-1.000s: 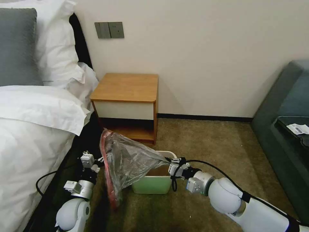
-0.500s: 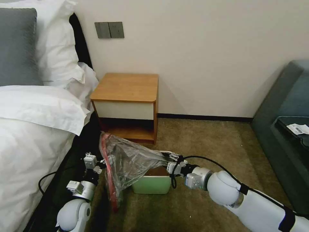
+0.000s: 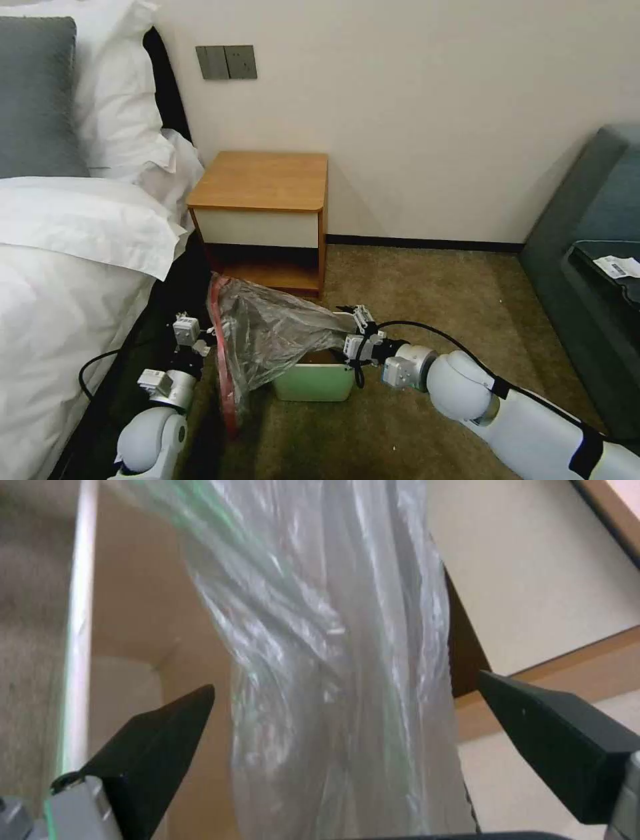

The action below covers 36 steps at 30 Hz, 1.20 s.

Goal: Pick up the garbage bag from the table and place it over the trash can.

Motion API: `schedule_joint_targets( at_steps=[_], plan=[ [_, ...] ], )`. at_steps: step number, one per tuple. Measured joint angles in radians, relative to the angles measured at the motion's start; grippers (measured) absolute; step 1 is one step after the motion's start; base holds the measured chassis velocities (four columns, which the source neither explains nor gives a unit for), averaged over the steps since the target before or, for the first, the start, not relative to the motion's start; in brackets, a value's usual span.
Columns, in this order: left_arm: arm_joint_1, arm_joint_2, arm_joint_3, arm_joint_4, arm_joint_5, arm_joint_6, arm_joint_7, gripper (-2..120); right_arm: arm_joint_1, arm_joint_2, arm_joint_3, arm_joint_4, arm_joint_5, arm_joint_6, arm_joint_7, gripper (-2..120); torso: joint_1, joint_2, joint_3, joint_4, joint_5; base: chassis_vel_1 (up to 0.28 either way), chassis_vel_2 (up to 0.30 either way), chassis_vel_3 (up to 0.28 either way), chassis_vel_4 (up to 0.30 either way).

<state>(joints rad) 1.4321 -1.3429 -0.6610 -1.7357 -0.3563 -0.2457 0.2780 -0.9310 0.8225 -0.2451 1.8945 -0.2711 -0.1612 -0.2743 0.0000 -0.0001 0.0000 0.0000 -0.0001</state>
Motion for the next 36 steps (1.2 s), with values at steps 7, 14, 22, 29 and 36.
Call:
schedule_joint_targets(
  at_steps=[7, 14, 22, 29, 36],
  plan=[
    [0.005, 0.009, -0.004, 0.003, -0.003, -0.008, 0.000, 97, -0.005, 0.041, -0.026, -0.023, 0.009, 0.014, 0.027, 100, 0.000, 0.000, 0.000, 0.0000, 0.0000, 0.000, 0.000, 0.000, 0.000],
    [0.009, 0.021, 0.003, -0.004, -0.002, -0.009, 0.001, 97, -0.026, 0.052, -0.024, -0.015, 0.016, 0.044, 0.056, 100, 0.000, 0.000, 0.000, 0.0000, 0.0001, 0.000, 0.000, 0.000, 0.000],
    [0.009, 0.024, 0.009, -0.017, 0.000, -0.009, 0.001, 97, -0.039, 0.077, 0.014, -0.016, 0.115, 0.160, 0.077, 100, 0.000, 0.000, 0.000, -0.0001, -0.0001, 0.000, 0.000, 0.000, 0.000],
    [0.017, 0.038, 0.003, -0.036, 0.000, -0.009, 0.001, 97, -0.053, 0.112, 0.022, -0.059, 0.221, 0.246, 0.090, 100, 0.000, 0.000, 0.000, 0.0000, 0.0001, 0.000, 0.000, 0.000, 0.000],
    [0.017, 0.031, 0.018, -0.026, 0.020, -0.008, -0.007, 97, -0.047, 0.141, 0.015, -0.038, 0.429, 0.167, 0.231, 100, 0.000, 0.000, 0.000, 0.0001, 0.0000, 0.000, 0.000, 0.000, 0.000]
  ],
)
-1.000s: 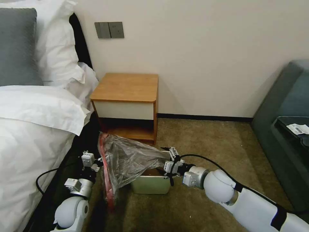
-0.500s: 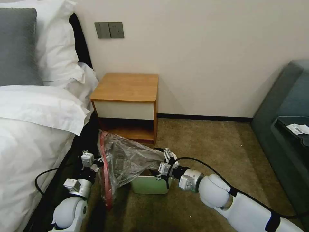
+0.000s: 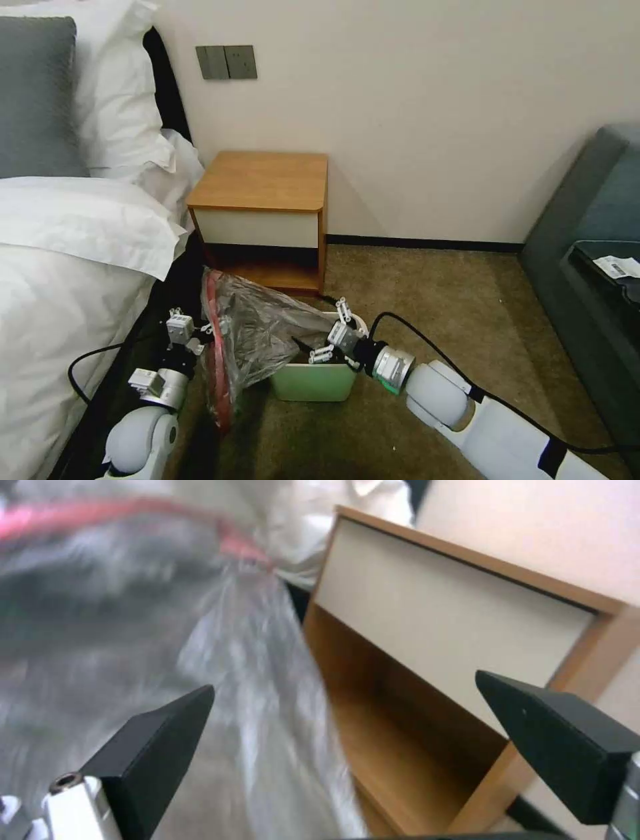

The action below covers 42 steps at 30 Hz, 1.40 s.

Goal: Pick up the garbage bag from the table and place it over the trash can.

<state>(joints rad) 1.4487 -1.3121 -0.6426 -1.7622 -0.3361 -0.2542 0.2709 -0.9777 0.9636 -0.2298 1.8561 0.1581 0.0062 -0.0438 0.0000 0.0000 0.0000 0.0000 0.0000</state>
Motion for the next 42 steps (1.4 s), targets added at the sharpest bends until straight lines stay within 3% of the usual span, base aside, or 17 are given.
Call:
schedule_joint_targets(
  at_steps=[10, 21, 32, 36, 37, 40, 42],
  plan=[
    [-0.031, -0.021, 0.041, 0.062, 0.045, -0.005, -0.008, 97, 0.010, 0.042, 0.016, -0.004, 0.062, 0.005, 0.070, 100, 0.000, 0.000, 0.000, 0.0000, 0.0000, 0.000, 0.000, 0.000, 0.000],
    [-0.031, -0.034, 0.119, 0.053, 0.055, 0.029, -0.049, 97, 0.024, 0.051, -0.001, 0.001, 0.056, 0.002, 0.073, 100, 0.000, 0.000, 0.000, -0.0001, 0.0000, 0.000, 0.000, 0.000, 0.000],
    [0.042, -0.003, 0.176, -0.084, -0.013, 0.190, -0.210, 97, 0.037, 0.062, -0.018, -0.007, 0.049, 0.000, 0.073, 100, 0.000, 0.000, 0.000, 0.0000, 0.0001, 0.000, 0.000, 0.000, 0.000],
    [0.066, 0.006, 0.194, -0.165, -0.097, 0.340, -0.294, 96, 0.034, 0.058, -0.017, -0.006, 0.048, 0.002, 0.071, 100, 0.000, 0.000, 0.000, 0.0000, 0.0000, 0.000, 0.000, 0.000, 0.000],
    [0.066, 0.006, 0.194, -0.165, -0.097, 0.340, -0.294, 96, 0.034, 0.058, -0.017, -0.006, 0.048, 0.002, 0.071, 100, 0.000, 0.000, 0.000, 0.0000, 0.0000, 0.000, 0.000, 0.000, 0.000],
    [0.077, 0.009, 0.201, -0.218, -0.177, 0.467, -0.337, 95, 0.031, 0.058, -0.014, -0.001, 0.047, 0.004, 0.069, 100, 0.000, 0.000, 0.000, 0.0000, 0.0001, 0.000, 0.000, 0.000, 0.000],
    [0.077, 0.009, 0.203, -0.229, -0.203, 0.499, -0.349, 94, 0.028, 0.058, -0.012, 0.001, 0.046, 0.005, 0.069, 100, 0.000, 0.000, 0.000, 0.0000, 0.0001, 0.000, 0.000, 0.000, 0.000]
  ],
)
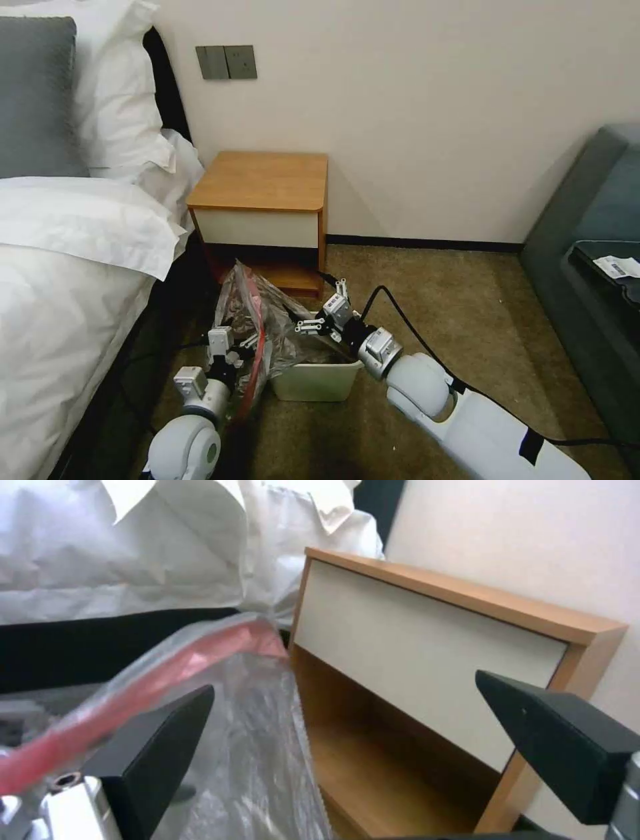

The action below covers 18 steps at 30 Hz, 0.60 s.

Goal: Pick up the garbage bag from the table and place it over the trash can.

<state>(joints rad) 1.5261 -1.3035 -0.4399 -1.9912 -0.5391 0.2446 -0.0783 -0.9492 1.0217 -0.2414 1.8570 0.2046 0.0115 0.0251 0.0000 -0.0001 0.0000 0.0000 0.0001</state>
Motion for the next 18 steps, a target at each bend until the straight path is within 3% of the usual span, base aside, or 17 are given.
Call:
schedule_joint_targets(
  at_steps=[9, 15, 18],
  plan=[
    [-0.008, -0.001, 0.000, -0.005, -0.039, 0.070, -0.013, 93, -0.016, -0.003, 0.016, 0.010, -0.008, 0.011, -0.008, 100, 0.000, 0.000, 0.000, 0.0000, -0.0001, 0.000, 0.000, 0.000, 0.000],
    [-0.010, -0.001, 0.001, 0.003, -0.011, 0.070, -0.011, 93, -0.028, -0.002, 0.025, 0.011, -0.016, 0.021, -0.013, 100, 0.000, 0.000, 0.000, -0.0001, -0.0001, 0.000, 0.000, 0.000, 0.000],
    [-0.007, -0.003, 0.000, 0.001, -0.024, 0.032, -0.031, 93, -0.032, -0.003, 0.030, 0.006, -0.019, 0.024, -0.014, 100, 0.000, 0.000, 0.000, -0.0001, -0.0001, 0.000, 0.000, 0.000, 0.000]
  ],
)
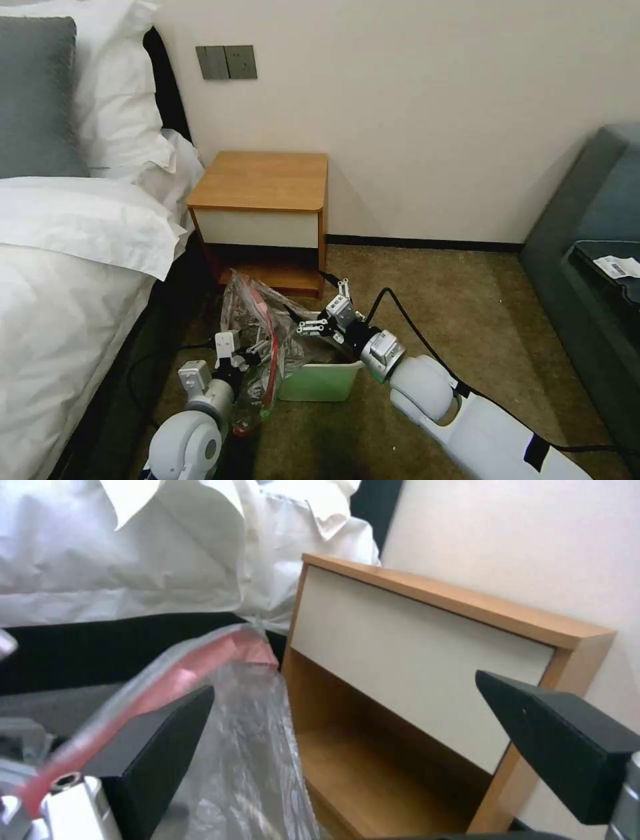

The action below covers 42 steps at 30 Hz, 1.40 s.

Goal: Pick up the garbage bag from the table and place it over the trash can.

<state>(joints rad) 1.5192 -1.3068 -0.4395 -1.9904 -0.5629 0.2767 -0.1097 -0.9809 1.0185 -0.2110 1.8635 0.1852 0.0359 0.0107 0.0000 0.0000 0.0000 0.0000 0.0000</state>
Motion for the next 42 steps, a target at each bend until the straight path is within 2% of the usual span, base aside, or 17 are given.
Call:
schedule_joint_targets(
  at_steps=[7, 16, 24, 26, 32, 38, 42],
  plan=[
    [0.004, -0.016, -0.003, -0.010, -0.031, -0.006, -0.029, 93, -0.002, 0.000, 0.003, -0.007, -0.003, 0.002, -0.001, 100, 0.000, 0.000, 0.000, 0.0000, 0.0000, 0.000, 0.000, 0.000, 0.000],
    [0.003, -0.033, 0.002, -0.001, -0.032, 0.059, -0.111, 91, -0.004, -0.007, 0.009, -0.007, -0.004, 0.002, -0.001, 100, 0.000, 0.000, 0.000, 0.0000, 0.0000, 0.000, 0.000, 0.000, 0.000],
    [-0.003, -0.045, 0.011, 0.005, -0.034, 0.079, -0.139, 91, -0.004, -0.007, 0.008, -0.007, -0.005, 0.000, -0.001, 100, 0.000, 0.000, 0.000, 0.0000, 0.0000, 0.000, 0.000, 0.000, 0.000],
    [-0.008, -0.051, 0.020, 0.009, -0.034, 0.103, -0.159, 89, -0.001, -0.006, 0.002, -0.007, -0.005, -0.003, -0.001, 100, 0.000, 0.000, 0.000, 0.0000, 0.0000, 0.000, 0.000, 0.000, 0.000],
    [-0.003, -0.059, 0.020, 0.008, -0.001, 0.087, -0.193, 87, -0.003, -0.008, 0.001, -0.014, -0.012, -0.003, -0.001, 100, 0.000, 0.000, 0.000, 0.0000, 0.0000, 0.000, 0.000, 0.000, 0.000],
    [-0.008, -0.061, 0.016, 0.009, -0.002, 0.095, -0.202, 87, -0.007, -0.006, 0.001, -0.014, -0.015, -0.002, -0.001, 100, 0.000, 0.000, 0.000, 0.0000, 0.0000, 0.000, 0.000, 0.000, 0.000],
    [-0.015, -0.064, 0.015, 0.005, -0.029, 0.152, -0.199, 85, -0.010, -0.007, 0.004, -0.013, -0.016, -0.001, -0.001, 100, 0.000, 0.000, 0.000, 0.0001, 0.0003, 0.000, 0.000, 0.000, 0.000]
  ],
)
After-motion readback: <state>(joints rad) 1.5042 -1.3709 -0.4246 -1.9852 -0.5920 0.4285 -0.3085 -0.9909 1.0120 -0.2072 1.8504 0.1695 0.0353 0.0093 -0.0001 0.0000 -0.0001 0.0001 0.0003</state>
